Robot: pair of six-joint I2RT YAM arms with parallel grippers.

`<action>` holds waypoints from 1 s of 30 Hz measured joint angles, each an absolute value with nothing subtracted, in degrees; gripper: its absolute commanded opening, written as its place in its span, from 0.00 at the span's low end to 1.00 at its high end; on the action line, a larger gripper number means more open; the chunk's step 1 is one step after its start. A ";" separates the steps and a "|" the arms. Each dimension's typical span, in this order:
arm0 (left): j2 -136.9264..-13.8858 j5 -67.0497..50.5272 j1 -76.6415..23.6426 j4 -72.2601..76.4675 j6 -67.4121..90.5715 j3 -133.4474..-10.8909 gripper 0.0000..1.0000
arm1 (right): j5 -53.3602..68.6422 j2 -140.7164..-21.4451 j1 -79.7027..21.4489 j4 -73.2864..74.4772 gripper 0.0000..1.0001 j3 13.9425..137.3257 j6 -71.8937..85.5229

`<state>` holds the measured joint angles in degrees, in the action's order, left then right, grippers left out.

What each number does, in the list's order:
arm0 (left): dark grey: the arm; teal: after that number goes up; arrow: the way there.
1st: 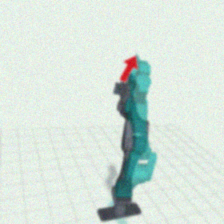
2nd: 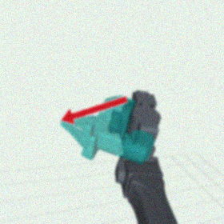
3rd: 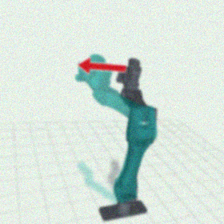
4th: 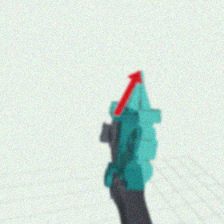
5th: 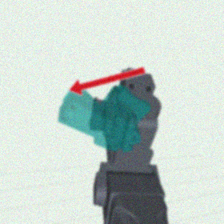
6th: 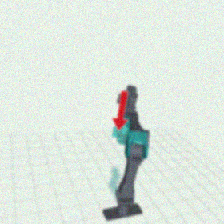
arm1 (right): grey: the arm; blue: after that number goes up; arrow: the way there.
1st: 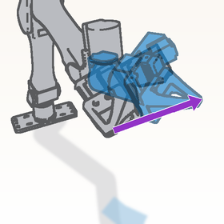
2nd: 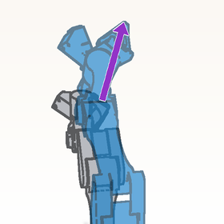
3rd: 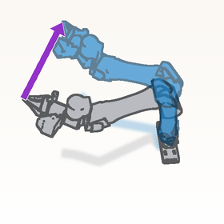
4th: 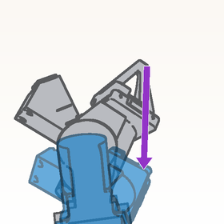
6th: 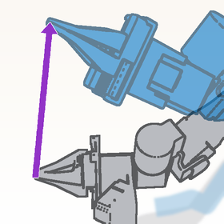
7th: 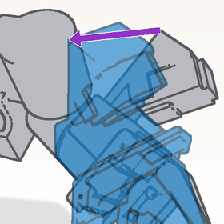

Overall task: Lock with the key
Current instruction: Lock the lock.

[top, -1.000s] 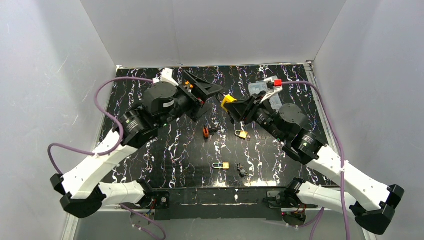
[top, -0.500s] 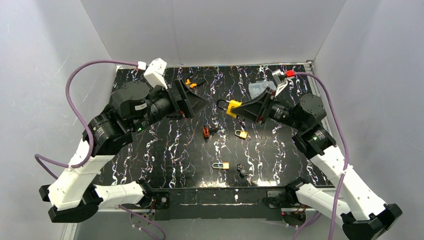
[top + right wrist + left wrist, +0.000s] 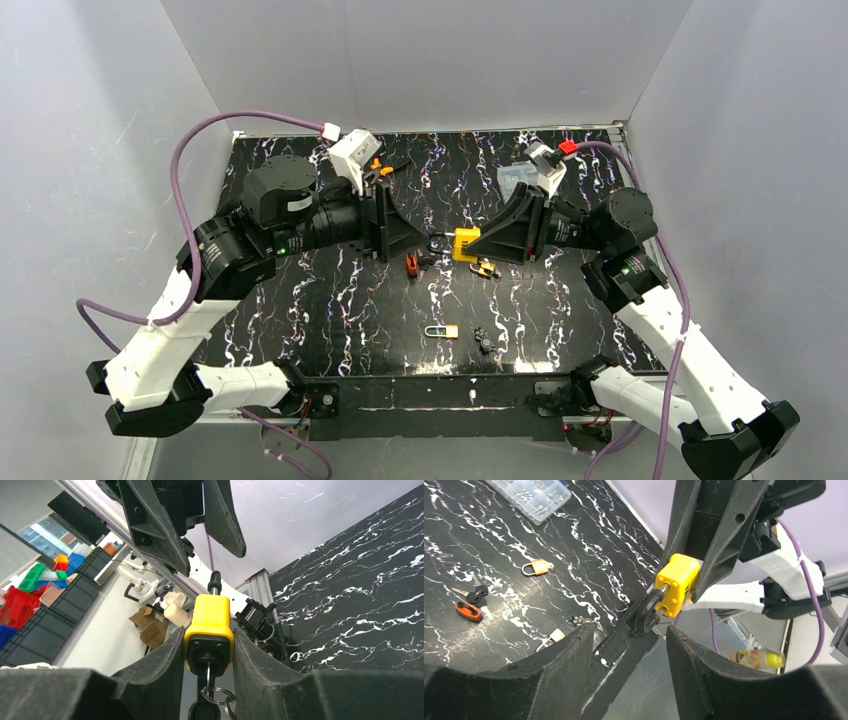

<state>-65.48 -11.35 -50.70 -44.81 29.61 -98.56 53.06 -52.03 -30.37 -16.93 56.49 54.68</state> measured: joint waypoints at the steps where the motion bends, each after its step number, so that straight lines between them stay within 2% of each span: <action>1: -65.71 -12.31 -50.70 -44.69 29.61 -98.55 0.50 | 53.36 -52.00 -30.37 -16.93 0.01 56.49 54.77; 9: -66.58 -18.82 -50.59 -42.98 29.64 -98.52 0.41 | 54.63 -51.72 -30.34 -16.91 0.01 57.11 54.96; 24: -68.02 -23.07 -50.59 -40.59 30.52 -97.87 0.26 | 55.69 -51.72 -30.33 -17.04 0.01 58.99 55.42; 27: -68.23 -23.45 -50.59 -39.82 30.78 -97.67 0.20 | 55.93 -51.72 -30.33 -17.08 0.01 59.07 55.52; 30: -68.23 -24.04 -50.59 -39.17 31.15 -97.29 0.09 | 55.96 -51.72 -30.33 -17.05 0.01 59.07 55.60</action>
<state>-68.23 -24.04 -50.59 -39.17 31.15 -97.29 55.96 -51.72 -30.33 -17.05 59.07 55.60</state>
